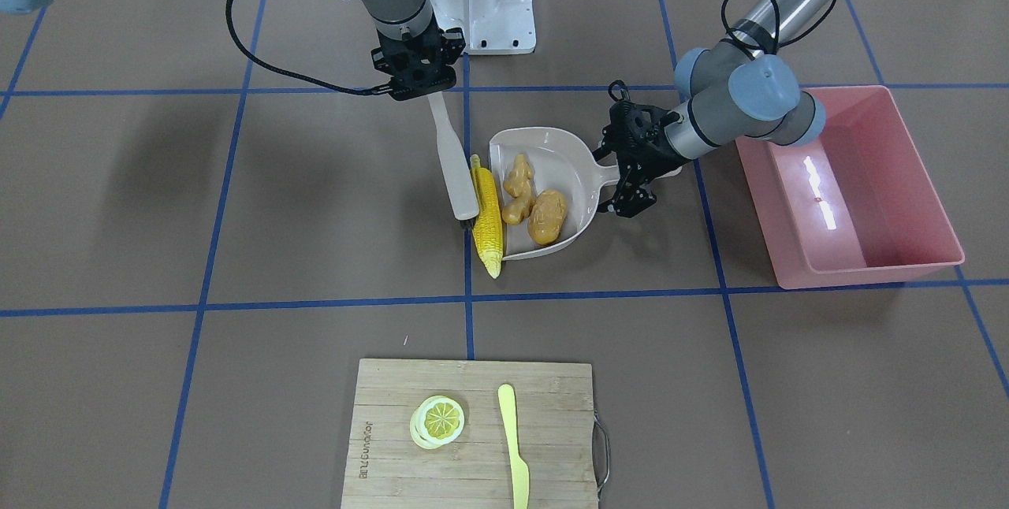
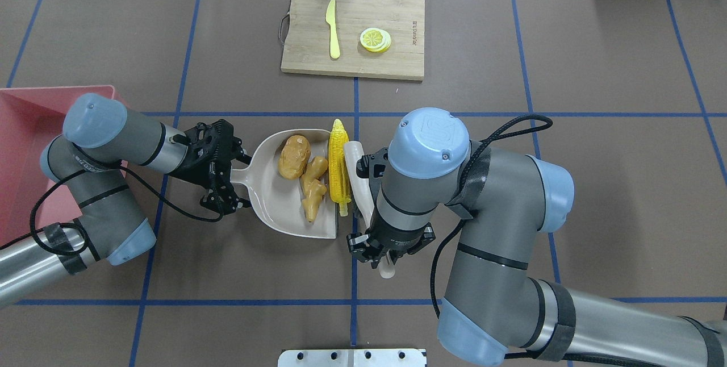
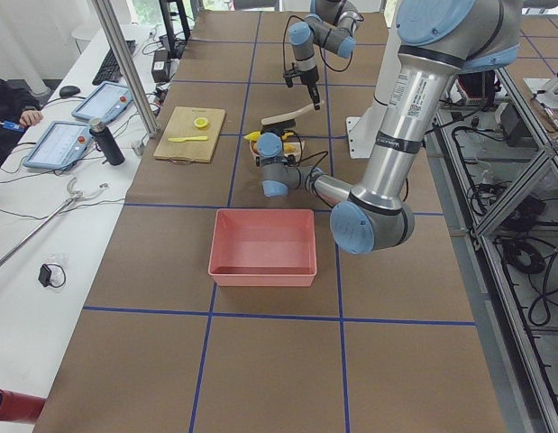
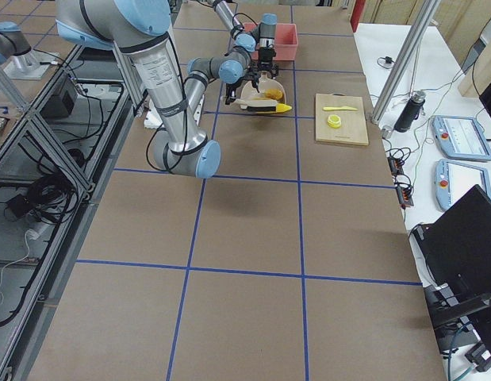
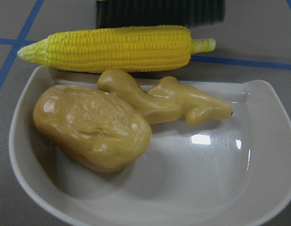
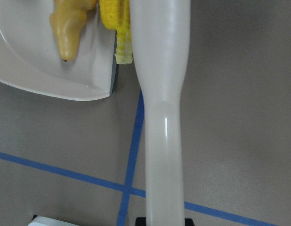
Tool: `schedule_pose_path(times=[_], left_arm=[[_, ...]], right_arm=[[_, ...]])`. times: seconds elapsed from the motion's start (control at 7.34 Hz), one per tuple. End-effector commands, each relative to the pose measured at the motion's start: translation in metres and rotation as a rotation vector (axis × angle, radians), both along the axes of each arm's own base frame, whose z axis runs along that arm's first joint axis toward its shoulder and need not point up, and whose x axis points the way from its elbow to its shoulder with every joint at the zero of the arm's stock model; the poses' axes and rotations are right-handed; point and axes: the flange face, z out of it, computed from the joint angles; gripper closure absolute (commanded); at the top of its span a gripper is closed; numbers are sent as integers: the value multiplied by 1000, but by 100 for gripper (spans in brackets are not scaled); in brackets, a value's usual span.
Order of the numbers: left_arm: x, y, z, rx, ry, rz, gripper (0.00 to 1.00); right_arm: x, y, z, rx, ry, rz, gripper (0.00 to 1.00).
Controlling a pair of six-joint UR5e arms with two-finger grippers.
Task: Sweep and dump trash into bin
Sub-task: 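Sweep the ginger and corn toward the dustpan with the right gripper's brush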
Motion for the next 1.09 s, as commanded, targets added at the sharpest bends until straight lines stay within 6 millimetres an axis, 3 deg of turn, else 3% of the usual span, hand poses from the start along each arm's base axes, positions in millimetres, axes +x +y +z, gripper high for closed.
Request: schedule_pose_path(times=[0.0,0.14,0.41,0.54,0.68,0.82,0.95], left_arm=[[2,1,1,-2,-2,2,2],[3,2,1,-2,-2,4,2],[3,2,3,-4,-5,4,2],[3,2,3,-4,-5,4,2],[3,2,3,-4,-5,4,2],[3,2,3,-4,-5,4,2],[3,2,3,-4,-5,4,2]], right_arm=[[-8,5,-8,-13,-39,17,100],[-8,6,-24,-22,-59,29,100],[3,-3,-36,-50,-71,45,100],[35,-20,-32,-90,-62,46,100],[59,-31,-22,-99,-43,43,100],[63,-29,-3,-91,-18,47,100],[69,-40,20,-94,35,89,100]])
